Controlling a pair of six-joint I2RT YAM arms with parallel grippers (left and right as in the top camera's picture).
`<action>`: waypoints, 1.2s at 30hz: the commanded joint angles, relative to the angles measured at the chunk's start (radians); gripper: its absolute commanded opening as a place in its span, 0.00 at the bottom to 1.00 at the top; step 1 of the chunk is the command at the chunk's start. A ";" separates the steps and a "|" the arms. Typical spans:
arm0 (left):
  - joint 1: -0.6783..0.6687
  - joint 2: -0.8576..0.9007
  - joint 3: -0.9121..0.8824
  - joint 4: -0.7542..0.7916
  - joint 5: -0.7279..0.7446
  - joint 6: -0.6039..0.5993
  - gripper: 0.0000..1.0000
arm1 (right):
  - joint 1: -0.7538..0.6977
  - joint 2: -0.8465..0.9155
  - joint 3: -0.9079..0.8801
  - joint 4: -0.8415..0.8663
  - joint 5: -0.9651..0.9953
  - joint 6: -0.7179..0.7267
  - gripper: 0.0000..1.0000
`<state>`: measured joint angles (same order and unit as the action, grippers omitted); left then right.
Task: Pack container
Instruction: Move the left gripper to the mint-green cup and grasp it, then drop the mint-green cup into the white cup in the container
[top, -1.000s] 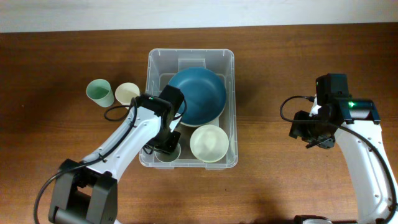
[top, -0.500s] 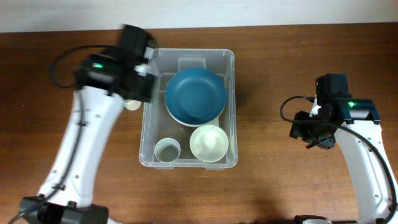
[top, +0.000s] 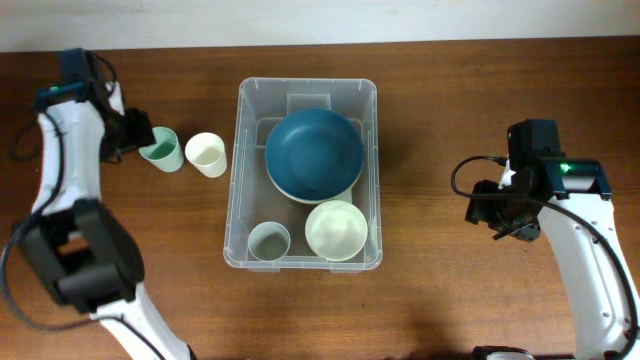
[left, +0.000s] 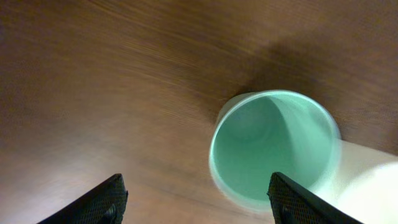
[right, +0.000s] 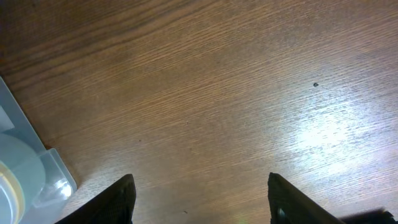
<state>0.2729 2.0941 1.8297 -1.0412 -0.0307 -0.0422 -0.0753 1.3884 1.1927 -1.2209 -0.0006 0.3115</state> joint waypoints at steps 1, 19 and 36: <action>-0.010 0.107 0.001 0.040 0.062 0.013 0.75 | -0.005 -0.008 0.003 0.002 0.012 -0.001 0.64; -0.052 -0.036 0.235 -0.203 0.062 0.012 0.00 | -0.005 -0.008 0.003 0.002 0.012 -0.001 0.64; -0.765 -0.242 -0.015 -0.510 -0.040 -0.056 0.01 | -0.005 -0.008 0.003 0.006 0.013 -0.003 0.64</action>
<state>-0.4385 1.8381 1.9202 -1.5585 0.0074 -0.0357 -0.0753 1.3884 1.1927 -1.2182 -0.0002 0.3107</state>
